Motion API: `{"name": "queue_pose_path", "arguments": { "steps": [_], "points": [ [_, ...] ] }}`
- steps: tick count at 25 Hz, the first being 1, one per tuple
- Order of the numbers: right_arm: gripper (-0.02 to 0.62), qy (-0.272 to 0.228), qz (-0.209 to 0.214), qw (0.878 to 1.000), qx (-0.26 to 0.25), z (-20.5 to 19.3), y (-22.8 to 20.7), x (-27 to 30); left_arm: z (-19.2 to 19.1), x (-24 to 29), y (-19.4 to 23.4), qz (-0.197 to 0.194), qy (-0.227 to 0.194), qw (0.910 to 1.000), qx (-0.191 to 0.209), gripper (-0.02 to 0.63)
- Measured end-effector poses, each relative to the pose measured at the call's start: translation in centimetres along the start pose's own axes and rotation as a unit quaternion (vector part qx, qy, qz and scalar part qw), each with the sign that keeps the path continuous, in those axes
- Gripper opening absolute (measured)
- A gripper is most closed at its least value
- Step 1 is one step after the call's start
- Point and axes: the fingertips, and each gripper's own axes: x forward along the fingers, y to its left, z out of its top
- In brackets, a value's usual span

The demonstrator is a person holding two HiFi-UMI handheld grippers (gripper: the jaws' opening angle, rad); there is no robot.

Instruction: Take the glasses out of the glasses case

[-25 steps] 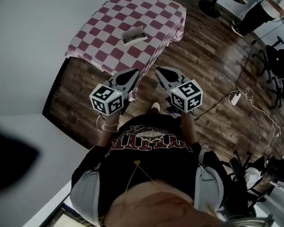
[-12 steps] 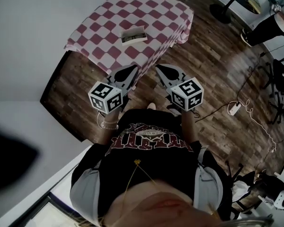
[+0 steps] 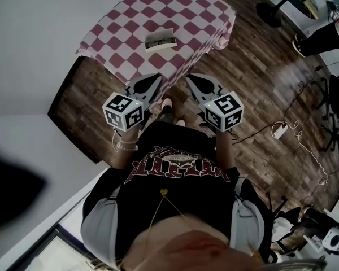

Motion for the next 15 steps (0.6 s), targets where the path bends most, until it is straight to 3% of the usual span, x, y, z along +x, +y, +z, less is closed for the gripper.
{"name": "queue_pose_path", "arguments": {
  "steps": [7,15],
  "points": [
    [0.021,0.004,-0.014,1.000,0.004,0.9,-2.5,2.1,2.7,2.7,2.9,-0.011,-0.008,0.9998,0.015,-0.002],
    [0.021,0.016,-0.020,1.000,0.001,2.5,-5.0,6.4,3.8,4.4,8.0,-0.014,-0.002,0.9999,0.002,-0.002]
  ]
}}
